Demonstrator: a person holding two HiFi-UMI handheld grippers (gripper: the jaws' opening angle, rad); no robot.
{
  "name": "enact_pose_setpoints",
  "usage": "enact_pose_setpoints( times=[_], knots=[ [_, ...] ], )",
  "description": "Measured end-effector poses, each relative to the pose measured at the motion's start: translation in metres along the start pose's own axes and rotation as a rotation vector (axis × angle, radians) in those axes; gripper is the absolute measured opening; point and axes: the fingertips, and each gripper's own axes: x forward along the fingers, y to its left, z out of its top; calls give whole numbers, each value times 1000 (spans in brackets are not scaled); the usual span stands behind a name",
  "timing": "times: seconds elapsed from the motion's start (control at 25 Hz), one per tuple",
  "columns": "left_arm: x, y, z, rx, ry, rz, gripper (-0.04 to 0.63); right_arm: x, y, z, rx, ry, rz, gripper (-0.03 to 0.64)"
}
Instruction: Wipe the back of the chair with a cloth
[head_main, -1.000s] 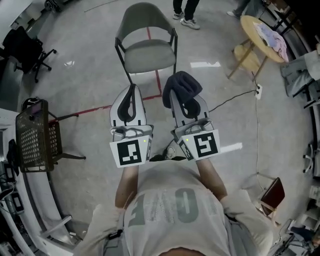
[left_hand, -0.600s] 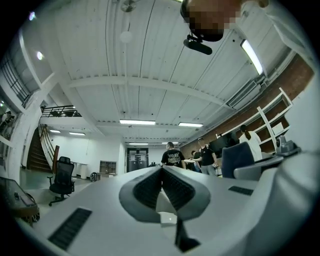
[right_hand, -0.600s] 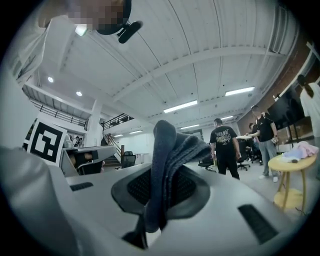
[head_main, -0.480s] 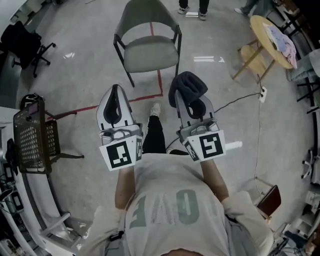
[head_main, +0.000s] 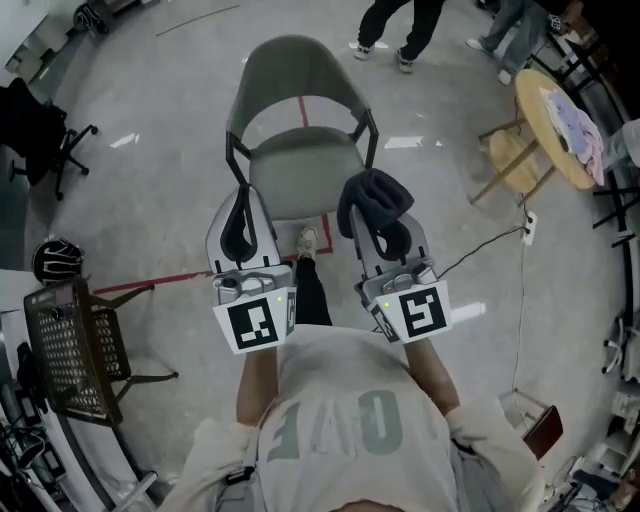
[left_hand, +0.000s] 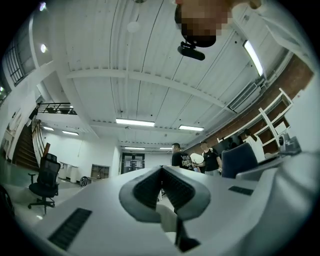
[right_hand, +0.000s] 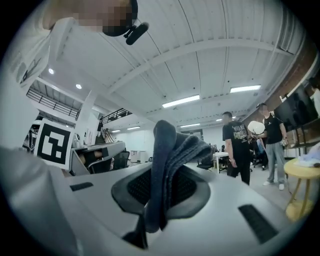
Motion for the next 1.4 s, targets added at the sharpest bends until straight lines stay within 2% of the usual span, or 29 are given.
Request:
enact_pose_setpoints(
  times=[0.24, 0.4, 0.48, 0.6, 0.96, 1.16, 1.28, 1.4],
  knots=[
    [156, 54, -11, -3, -22, -49, 14, 167, -44, 22, 9, -11, -6, 54],
    [222, 76, -22, 15, -25, -86, 14, 239, -67, 22, 28, -7, -23, 54],
    [245, 92, -33, 1, -15, -73, 14, 267, -69, 21, 26, -7, -17, 54],
    [269, 98, -47, -58, 8, -52, 14, 287, -80, 21, 8, 1, -9, 54],
    [316, 63, -62, -18, 32, -52, 14, 310, -132, 7, 14, 43, -3, 54],
    [337, 62, -71, -15, 23, -52, 14, 327, -150, 5, 9, 27, -5, 54],
    [347, 62, -88, -19, 46, -81, 14, 343, -146, 2, 51, 3, 4, 54],
    [364, 56, -116, -11, 73, -98, 14, 362, -154, -23, 37, 26, 20, 54]
  ],
)
